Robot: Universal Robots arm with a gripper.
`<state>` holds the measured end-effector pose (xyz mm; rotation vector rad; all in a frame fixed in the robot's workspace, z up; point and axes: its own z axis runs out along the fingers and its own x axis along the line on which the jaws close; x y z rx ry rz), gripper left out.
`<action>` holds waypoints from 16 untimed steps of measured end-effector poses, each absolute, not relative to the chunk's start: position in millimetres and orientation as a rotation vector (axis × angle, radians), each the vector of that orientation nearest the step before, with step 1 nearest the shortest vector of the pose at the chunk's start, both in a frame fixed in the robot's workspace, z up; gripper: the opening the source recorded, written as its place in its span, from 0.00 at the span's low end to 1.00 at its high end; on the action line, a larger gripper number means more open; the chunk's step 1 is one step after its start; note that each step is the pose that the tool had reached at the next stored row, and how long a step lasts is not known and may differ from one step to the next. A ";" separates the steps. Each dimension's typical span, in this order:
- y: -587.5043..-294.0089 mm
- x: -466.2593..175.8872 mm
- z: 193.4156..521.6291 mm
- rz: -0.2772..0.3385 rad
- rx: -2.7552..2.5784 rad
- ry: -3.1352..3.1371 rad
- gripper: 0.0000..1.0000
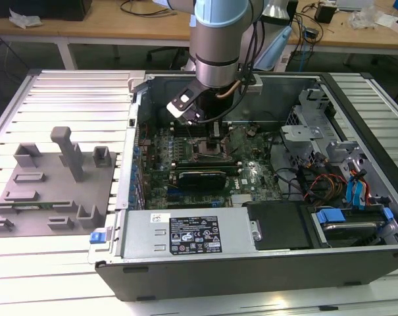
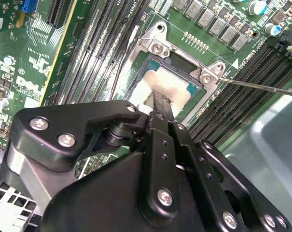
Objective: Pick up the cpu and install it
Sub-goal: 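Place the cpu into insertion slot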
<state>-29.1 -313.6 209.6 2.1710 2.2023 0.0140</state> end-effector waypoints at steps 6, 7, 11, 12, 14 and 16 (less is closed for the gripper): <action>-314.2 -29.3 205.6 0.015 2.171 2.203 0.11; -314.2 -29.3 204.8 0.015 2.171 2.203 0.11; -314.0 -29.2 206.9 0.016 2.172 2.203 0.11; -314.2 -29.3 208.5 0.015 2.171 2.203 0.11; -314.2 -29.3 211.5 0.015 2.171 2.203 0.11; -314.2 -29.3 215.7 0.015 2.171 2.203 0.11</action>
